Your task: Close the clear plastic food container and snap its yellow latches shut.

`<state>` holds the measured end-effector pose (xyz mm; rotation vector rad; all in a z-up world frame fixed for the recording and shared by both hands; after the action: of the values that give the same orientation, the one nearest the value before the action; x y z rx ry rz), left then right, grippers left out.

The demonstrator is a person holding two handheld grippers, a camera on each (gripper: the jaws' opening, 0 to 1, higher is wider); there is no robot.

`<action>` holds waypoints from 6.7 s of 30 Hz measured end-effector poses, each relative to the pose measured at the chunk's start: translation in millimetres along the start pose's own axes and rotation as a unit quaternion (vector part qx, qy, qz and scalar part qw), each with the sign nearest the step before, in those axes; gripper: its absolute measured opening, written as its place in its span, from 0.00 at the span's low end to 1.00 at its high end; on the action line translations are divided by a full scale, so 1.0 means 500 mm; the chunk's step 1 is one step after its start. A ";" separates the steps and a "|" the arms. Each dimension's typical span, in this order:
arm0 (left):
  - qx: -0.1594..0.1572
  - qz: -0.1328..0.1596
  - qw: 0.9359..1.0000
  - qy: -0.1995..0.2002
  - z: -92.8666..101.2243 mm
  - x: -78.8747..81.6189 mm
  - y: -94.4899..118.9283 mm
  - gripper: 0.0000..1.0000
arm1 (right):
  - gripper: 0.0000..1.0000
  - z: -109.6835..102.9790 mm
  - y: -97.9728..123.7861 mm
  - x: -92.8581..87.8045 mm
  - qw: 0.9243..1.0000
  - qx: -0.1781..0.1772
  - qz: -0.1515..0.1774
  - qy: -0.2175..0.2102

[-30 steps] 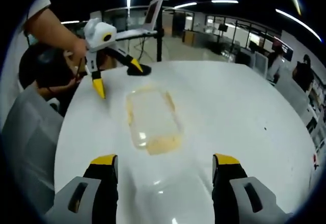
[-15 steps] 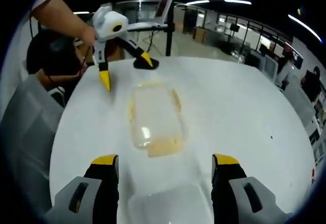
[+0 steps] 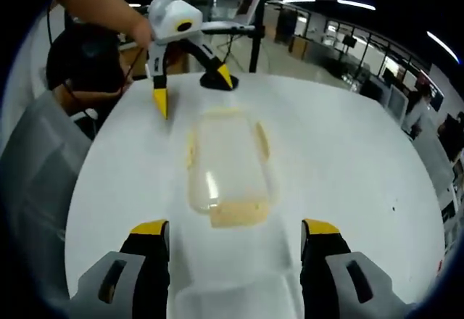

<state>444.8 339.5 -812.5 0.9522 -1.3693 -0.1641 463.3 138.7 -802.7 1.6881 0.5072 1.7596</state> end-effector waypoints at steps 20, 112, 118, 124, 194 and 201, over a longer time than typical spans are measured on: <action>-0.031 -0.037 0.998 -0.047 -0.029 -0.010 -0.017 0.77 | 0.72 0.006 -0.032 -0.002 1.000 0.020 -0.015 0.019; -0.190 -0.104 0.964 -0.158 -0.050 -0.022 -0.064 0.40 | 0.40 0.005 -0.096 -0.033 0.993 0.084 -0.085 0.018; -0.185 -0.115 0.963 -0.160 -0.048 -0.022 -0.064 0.40 | 0.40 0.005 -0.100 -0.026 0.987 0.086 -0.131 0.027; -0.185 -0.111 0.963 -0.164 -0.049 -0.023 -0.064 0.40 | 0.41 0.006 -0.100 -0.027 0.986 0.089 -0.139 0.031; -0.135 -0.138 0.961 -0.198 -0.019 0.101 -0.029 0.38 | 0.38 0.019 0.026 -0.002 0.988 0.068 -0.135 0.028; -0.131 -0.131 0.962 -0.200 -0.005 0.124 -0.034 0.38 | 0.38 0.022 0.050 -0.009 0.988 0.065 -0.137 0.033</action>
<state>469.5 292.0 -776.7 0.9015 -1.5341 -0.7549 469.4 115.8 -788.3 1.5643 0.8587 1.6135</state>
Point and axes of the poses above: the point that each gripper's makers call its tool centre point, and the gripper's own axes: y roughly backward along the fingers, z roughly to its right, x roughly out of its top, the point moved 2 cm from there along y, roughly backward along the fingers, and after that the axes turned 7 degrees about z, right-handed, at the moved point
